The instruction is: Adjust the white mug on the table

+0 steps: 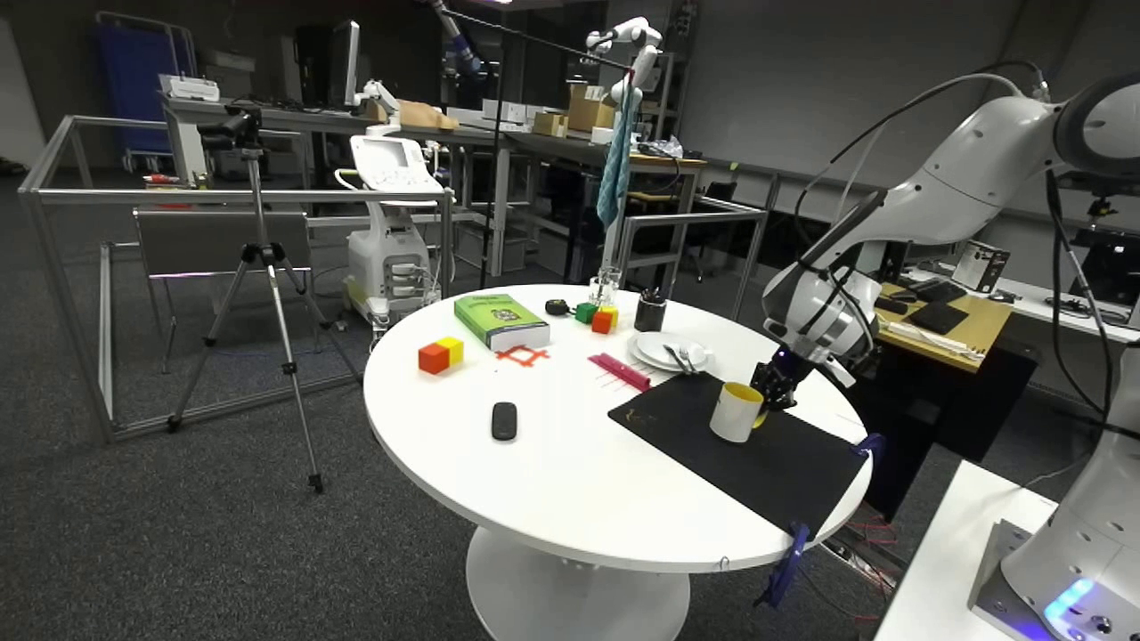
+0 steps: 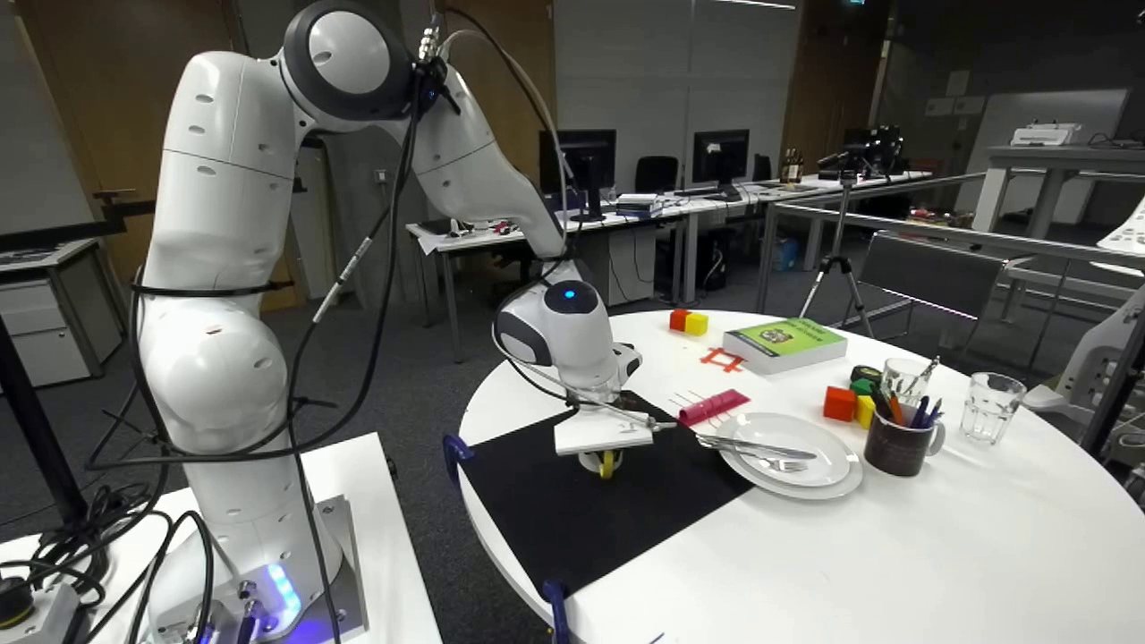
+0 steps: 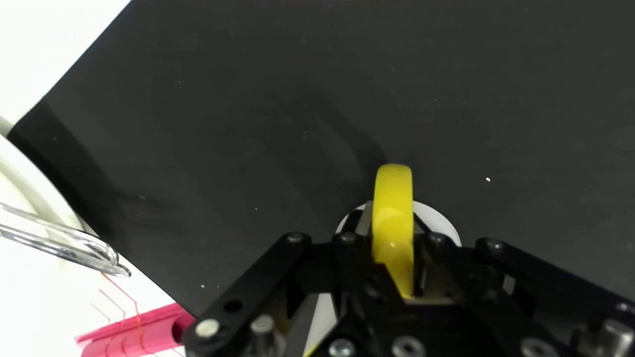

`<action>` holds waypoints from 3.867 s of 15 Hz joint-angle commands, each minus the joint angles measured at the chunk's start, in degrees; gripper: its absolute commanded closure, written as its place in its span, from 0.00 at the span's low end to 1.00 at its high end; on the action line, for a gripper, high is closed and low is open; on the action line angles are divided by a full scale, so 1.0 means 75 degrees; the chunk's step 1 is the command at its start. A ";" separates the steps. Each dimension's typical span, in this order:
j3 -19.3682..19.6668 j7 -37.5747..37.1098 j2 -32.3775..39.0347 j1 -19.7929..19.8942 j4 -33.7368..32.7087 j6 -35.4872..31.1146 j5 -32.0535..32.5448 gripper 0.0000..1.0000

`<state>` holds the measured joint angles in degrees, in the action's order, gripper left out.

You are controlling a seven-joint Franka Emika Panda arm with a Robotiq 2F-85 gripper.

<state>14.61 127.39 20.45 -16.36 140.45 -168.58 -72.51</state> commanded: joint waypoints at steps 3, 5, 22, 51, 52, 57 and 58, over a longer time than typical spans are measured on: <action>0.0190 0.0083 0.0329 0.0098 -0.0425 0.0427 0.0818 0.98; 0.0238 0.0035 0.0422 0.0072 -0.0506 0.0493 0.1061 0.98; 0.0218 0.0154 0.0242 -0.0016 -0.0719 0.0438 0.2210 0.98; 0.0456 0.1345 -0.0276 -0.0129 -0.0284 0.0821 0.2943 0.00; 0.0573 0.1195 -0.0365 -0.0166 -0.0264 0.0956 0.3122 0.00; 0.0621 -0.0128 -0.1249 0.0262 -0.0120 0.1623 0.4608 0.00; 0.0527 -0.0330 -0.1474 0.0450 -0.0111 0.1823 0.4737 0.00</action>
<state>16.59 127.20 16.38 -12.95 137.26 -159.91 -38.84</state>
